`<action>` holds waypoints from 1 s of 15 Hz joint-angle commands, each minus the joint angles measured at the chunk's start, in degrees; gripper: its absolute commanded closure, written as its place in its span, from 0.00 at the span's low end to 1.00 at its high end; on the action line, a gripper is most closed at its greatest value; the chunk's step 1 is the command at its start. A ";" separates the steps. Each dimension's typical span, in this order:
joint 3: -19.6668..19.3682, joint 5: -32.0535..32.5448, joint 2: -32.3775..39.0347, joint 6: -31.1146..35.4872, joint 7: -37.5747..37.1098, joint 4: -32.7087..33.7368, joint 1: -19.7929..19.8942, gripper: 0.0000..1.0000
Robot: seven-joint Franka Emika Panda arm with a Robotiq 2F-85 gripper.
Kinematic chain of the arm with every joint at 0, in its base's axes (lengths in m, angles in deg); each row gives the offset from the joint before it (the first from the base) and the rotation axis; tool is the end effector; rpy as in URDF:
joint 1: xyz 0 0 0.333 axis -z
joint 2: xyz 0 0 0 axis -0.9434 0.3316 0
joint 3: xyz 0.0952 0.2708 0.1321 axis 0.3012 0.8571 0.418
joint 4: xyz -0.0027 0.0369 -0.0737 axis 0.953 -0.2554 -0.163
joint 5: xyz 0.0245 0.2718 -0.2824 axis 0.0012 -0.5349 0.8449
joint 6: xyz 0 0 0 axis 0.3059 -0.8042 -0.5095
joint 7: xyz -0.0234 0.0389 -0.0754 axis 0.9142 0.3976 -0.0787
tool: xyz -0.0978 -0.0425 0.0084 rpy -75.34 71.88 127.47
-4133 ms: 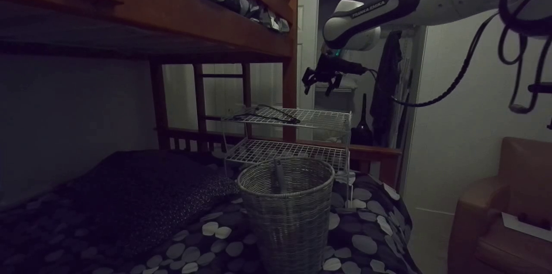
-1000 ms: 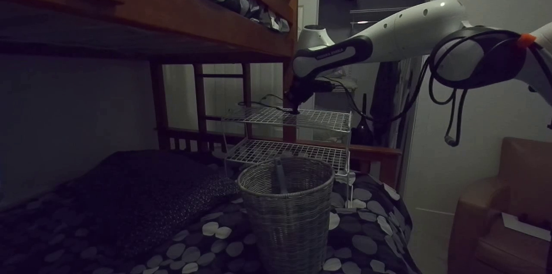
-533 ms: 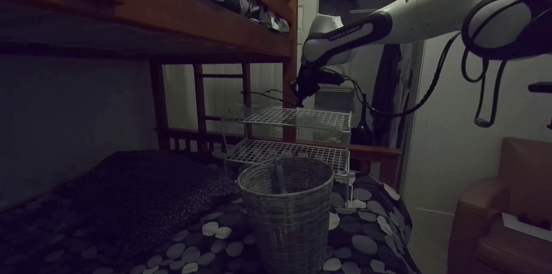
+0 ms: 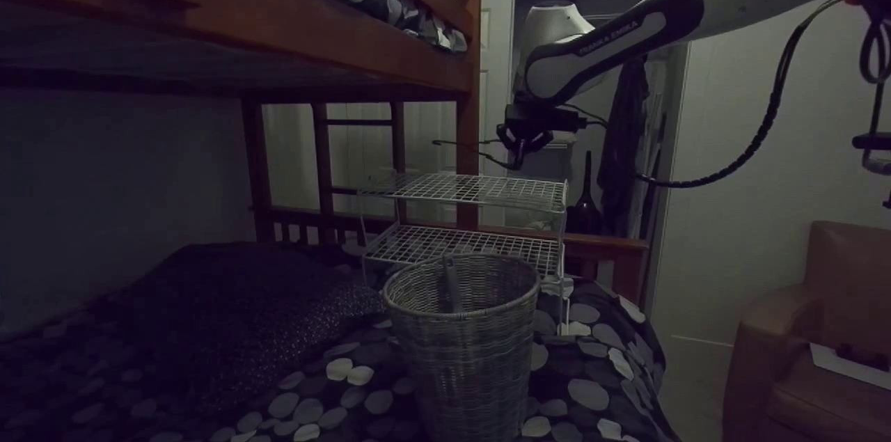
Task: Hang the black coat hanger on the top bank
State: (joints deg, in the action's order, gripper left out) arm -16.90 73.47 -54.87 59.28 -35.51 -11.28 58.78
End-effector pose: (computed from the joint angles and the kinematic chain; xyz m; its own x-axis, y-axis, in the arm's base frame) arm 0.6549 0.0606 0.5519 0.6937 -0.4902 0.5277 -0.5237 -0.8463 -0.0977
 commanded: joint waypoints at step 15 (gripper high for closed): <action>2.98 33.20 -40.98 49.34 -19.83 -45.36 27.30 0.98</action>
State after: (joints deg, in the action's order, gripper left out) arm -15.69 103.01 -93.33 101.46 -49.05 -54.41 78.95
